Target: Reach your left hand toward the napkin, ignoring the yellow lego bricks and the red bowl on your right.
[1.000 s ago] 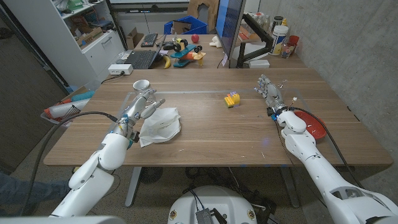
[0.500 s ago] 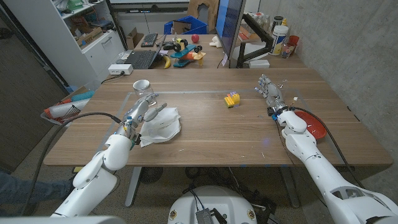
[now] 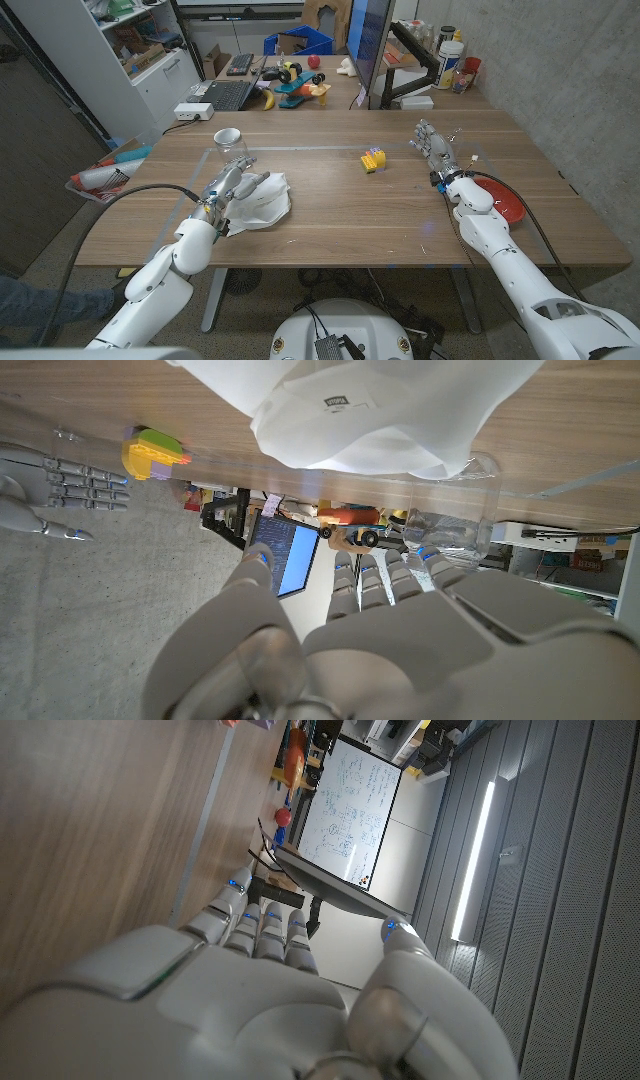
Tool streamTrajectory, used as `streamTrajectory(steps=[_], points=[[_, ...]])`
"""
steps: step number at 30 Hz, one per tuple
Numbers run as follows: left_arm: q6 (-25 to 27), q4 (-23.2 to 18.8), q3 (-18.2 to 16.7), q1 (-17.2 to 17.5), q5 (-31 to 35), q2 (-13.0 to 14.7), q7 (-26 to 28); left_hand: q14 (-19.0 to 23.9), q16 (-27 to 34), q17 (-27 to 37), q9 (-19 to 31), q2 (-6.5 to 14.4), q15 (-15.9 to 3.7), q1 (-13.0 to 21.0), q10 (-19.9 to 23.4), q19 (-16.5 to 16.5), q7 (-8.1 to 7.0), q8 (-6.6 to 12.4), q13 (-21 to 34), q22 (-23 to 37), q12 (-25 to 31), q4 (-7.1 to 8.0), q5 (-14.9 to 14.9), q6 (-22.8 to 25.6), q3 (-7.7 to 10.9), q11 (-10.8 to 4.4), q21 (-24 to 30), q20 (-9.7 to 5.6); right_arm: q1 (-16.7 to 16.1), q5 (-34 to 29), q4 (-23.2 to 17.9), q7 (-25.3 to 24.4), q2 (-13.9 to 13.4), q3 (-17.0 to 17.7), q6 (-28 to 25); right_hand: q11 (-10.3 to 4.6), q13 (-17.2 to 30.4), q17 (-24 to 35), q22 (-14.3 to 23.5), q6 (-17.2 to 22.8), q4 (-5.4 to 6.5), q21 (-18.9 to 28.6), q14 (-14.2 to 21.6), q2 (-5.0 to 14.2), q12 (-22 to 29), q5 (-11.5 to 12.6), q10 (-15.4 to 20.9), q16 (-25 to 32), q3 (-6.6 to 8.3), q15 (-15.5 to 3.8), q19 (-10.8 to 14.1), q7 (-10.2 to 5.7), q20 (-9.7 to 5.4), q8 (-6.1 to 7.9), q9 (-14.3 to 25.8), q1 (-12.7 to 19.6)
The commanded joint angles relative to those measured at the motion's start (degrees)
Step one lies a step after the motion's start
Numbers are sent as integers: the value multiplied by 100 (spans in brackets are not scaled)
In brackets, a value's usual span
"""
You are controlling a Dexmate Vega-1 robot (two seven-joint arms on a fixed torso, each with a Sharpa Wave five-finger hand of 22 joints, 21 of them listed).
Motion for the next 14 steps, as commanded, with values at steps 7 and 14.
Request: streamTrajectory(steps=[7, 14], points=[[37, 93, 101, -52, -91, 67, 144, 39, 17, 18, 34, -14, 25, 84, 49, 44, -3, 12, 8, 32, 17, -45, -24, 38, -4, 10, -33, 22, 112, -54, 112, 53, 24, -35, 31, 32, 29, 9, 29, 38, -46, -41, 39, 32, -7, 27, 52, 11, -1, 15, 75, 5, -16, 33, -4, 10], [53, 67, 103, -64, -91, 95, 159, 42, 13, 19, 35, -13, 23, 84, 60, 37, -6, 8, 5, 33, 19, -54, -25, 49, -4, 2, -48, 30, 184, -56, 239, 98, 72, -34, 76, 47, 29, 6, 29, 44, -48, -60, 37, 36, -6, 29, 59, 9, -3, 20, 83, 2, -14, 34, -4, 5]])
